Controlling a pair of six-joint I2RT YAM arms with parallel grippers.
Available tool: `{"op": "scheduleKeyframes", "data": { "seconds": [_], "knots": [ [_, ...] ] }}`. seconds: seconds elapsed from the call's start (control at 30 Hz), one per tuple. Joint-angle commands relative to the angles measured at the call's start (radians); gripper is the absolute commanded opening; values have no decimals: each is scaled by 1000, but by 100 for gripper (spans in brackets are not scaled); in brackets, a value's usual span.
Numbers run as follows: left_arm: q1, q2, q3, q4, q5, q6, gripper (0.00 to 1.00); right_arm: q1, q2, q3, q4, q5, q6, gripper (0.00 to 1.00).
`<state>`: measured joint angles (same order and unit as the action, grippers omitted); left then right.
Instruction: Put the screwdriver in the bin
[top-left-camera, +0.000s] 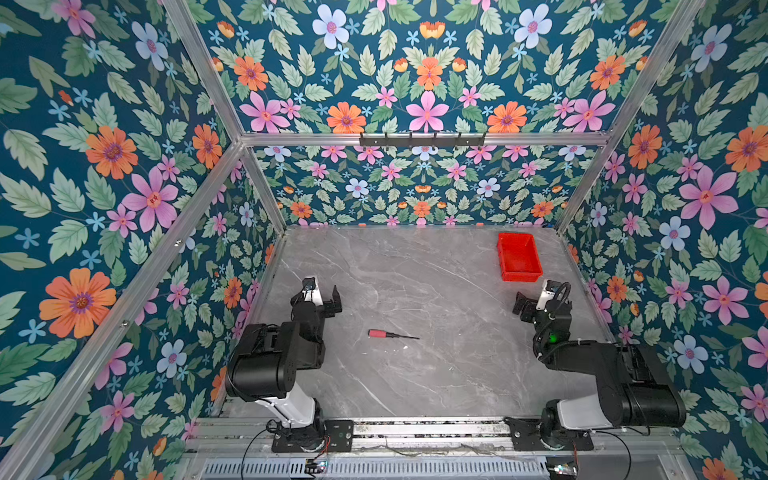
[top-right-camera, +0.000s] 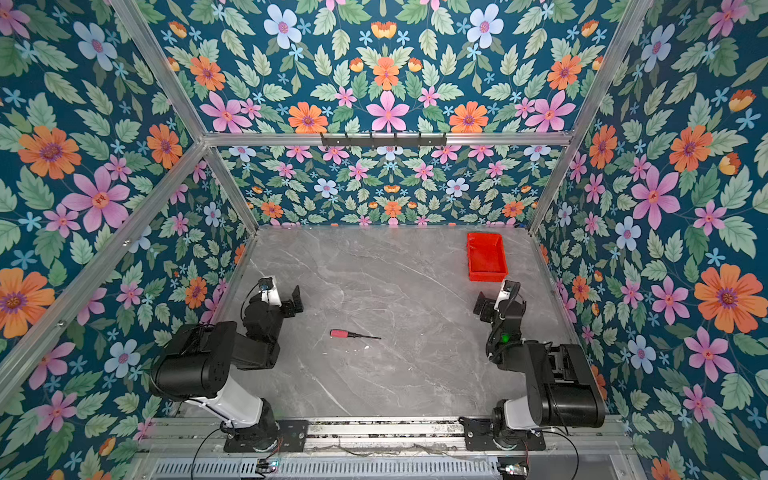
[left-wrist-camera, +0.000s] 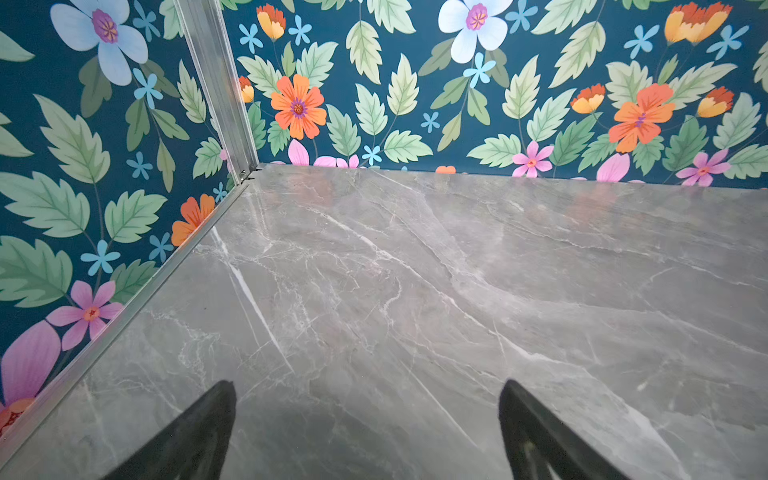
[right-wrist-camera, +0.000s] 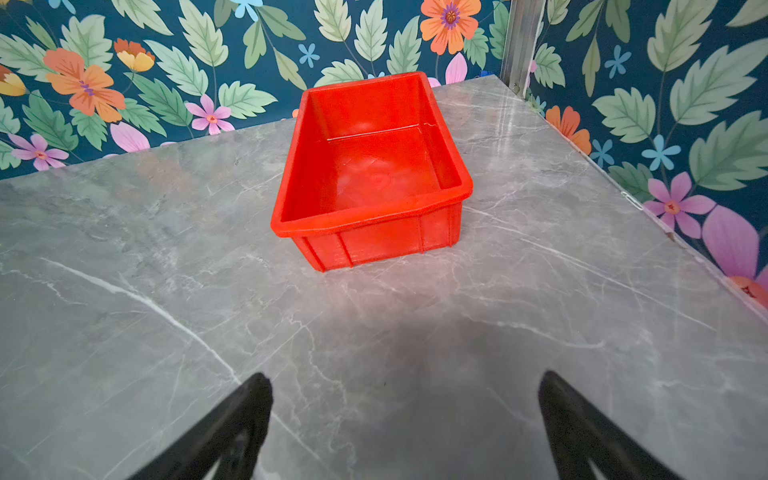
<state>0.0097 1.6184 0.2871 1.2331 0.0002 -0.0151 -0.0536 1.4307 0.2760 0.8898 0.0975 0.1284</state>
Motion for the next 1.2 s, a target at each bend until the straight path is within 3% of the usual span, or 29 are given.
{"op": "scheduleKeyframes", "data": {
  "seconds": [0.0,1.0,1.17],
  "knots": [
    [1,-2,1,16,1,14,100,1,-1,5,31,7,-6,99],
    [1,-6,-7,27,1,13,100,0,-2,3,35,-3,-9,99],
    [0,-87,-10,-30,-3,10,100,0,-65,53,-106,-56,-31,99]
  ]
}}
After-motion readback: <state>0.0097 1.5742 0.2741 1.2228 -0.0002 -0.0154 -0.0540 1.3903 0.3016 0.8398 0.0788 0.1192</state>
